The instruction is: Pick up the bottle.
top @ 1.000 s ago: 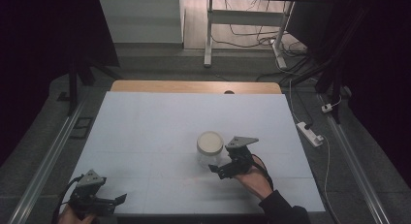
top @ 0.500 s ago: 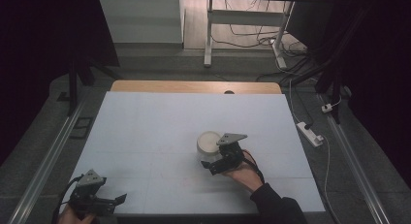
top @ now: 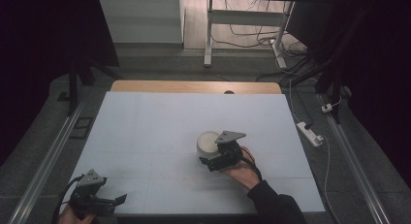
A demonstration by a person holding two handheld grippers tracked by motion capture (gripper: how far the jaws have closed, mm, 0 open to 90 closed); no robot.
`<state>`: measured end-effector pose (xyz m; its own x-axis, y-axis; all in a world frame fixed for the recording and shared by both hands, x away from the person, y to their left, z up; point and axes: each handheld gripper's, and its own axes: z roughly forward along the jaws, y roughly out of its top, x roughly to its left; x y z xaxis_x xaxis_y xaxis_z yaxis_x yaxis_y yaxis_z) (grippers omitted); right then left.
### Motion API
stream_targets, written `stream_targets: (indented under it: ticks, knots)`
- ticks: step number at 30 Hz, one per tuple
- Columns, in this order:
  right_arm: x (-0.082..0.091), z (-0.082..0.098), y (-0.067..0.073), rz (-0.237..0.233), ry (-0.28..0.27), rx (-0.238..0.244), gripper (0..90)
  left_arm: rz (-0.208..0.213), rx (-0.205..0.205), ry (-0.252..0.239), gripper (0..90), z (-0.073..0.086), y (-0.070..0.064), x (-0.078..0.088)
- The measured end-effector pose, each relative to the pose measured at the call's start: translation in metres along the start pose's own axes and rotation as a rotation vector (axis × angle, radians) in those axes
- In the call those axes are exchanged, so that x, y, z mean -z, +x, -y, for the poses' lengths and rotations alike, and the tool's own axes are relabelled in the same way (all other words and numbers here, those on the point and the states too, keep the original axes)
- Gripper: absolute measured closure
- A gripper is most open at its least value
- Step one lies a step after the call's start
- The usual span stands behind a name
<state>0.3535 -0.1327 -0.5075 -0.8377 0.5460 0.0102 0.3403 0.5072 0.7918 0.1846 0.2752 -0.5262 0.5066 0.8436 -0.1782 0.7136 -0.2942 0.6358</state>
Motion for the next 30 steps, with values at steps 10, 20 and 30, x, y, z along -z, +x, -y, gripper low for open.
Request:
stream_targets:
  ticks: [10,20,30]
  knots:
    - [0.001,0.000,0.003,0.025,-0.008,0.017,6.4,0.002,-0.003,-0.002,1.3,0.000,0.000,0.000]
    - [0.007,-0.006,0.008,0.005,-0.029,0.029,6.5,0.003,-0.003,-0.005,1.3,0.000,0.000,0.001]
    - [0.011,-0.010,0.018,-0.030,-0.031,0.023,6.4,0.004,-0.003,-0.006,1.3,0.000,0.000,0.001]
